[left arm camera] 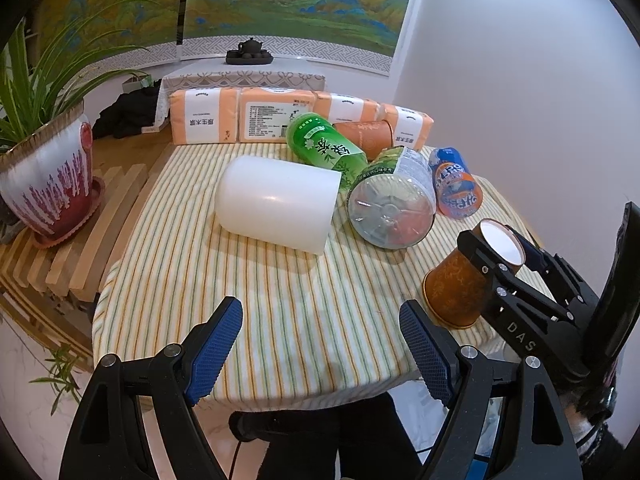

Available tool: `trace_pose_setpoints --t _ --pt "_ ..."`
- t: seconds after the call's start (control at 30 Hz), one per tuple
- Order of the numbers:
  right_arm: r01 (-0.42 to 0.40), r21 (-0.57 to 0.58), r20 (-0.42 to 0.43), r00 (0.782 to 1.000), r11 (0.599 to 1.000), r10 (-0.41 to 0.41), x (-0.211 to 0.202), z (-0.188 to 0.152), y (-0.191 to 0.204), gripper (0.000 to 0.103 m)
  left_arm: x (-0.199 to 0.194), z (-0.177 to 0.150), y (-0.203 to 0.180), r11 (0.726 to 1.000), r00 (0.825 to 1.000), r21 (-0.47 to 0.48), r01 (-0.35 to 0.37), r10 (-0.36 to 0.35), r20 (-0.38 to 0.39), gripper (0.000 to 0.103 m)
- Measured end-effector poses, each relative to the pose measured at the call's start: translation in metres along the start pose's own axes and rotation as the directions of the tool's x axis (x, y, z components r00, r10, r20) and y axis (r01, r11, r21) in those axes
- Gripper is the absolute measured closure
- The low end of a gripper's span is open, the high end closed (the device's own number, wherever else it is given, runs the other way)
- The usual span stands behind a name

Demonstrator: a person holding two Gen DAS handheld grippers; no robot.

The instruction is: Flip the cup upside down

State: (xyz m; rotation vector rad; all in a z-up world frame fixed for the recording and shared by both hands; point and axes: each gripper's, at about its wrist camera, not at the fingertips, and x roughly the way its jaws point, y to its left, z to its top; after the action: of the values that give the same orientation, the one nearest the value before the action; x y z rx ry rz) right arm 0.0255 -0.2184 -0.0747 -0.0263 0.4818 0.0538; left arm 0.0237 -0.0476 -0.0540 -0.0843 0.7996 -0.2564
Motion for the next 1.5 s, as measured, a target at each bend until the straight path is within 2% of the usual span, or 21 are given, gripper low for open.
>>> trace_pose_setpoints --t 0.13,0.3,0.53,0.73,0.93,1.1,1.2,1.3,1.4,1.5 --pt "-0.05 0.056 -0.018 0.999 0.997 0.051 0.0 -0.001 -0.008 0.039 -0.001 -0.001 -0.003 1.0 1.0 0.006 -0.004 0.004 0.004 0.019" --pt "-0.076 0.082 -0.006 0.997 0.994 0.077 -0.007 0.0 -0.012 0.033 -0.005 -0.001 -0.01 1.0 1.0 0.019 -0.008 0.008 0.014 0.019" --pt "-0.09 0.105 0.018 0.996 0.99 0.088 -0.03 0.0 -0.016 0.03 -0.013 -0.002 -0.02 0.999 0.999 0.042 -0.024 0.022 0.048 0.019" --pt "-0.078 0.097 0.041 0.996 0.992 0.074 -0.055 -0.001 -0.02 0.027 -0.024 -0.004 -0.031 0.996 0.992 0.071 -0.054 0.046 0.114 0.019" --pt "-0.063 0.101 0.059 0.997 0.993 0.057 -0.074 0.002 -0.026 0.025 -0.041 -0.005 -0.045 0.988 0.97 0.108 -0.111 0.084 0.228 0.015" --pt "-0.044 0.11 0.068 0.997 0.993 0.037 -0.083 0.002 -0.03 0.024 -0.056 -0.007 -0.053 0.981 0.94 0.114 -0.155 0.111 0.322 0.013" --pt "-0.03 0.117 0.078 0.997 0.993 0.021 -0.087 0.002 -0.032 0.022 -0.062 -0.007 -0.054 0.982 0.928 0.103 -0.157 0.111 0.356 0.007" --pt "-0.01 0.12 0.094 0.996 0.993 -0.001 -0.091 0.003 -0.032 0.021 -0.067 -0.006 -0.053 0.983 0.914 0.082 -0.162 0.119 0.387 0.007" --pt "0.015 0.123 0.118 0.993 0.992 -0.03 -0.095 0.004 -0.032 0.015 -0.07 -0.007 -0.052 0.983 0.907 0.072 -0.168 0.125 0.403 0.006" --pt "0.041 0.124 0.139 0.989 0.991 -0.059 -0.099 0.004 -0.031 0.014 -0.075 -0.008 -0.051 0.983 0.9 0.062 -0.172 0.131 0.416 0.005"
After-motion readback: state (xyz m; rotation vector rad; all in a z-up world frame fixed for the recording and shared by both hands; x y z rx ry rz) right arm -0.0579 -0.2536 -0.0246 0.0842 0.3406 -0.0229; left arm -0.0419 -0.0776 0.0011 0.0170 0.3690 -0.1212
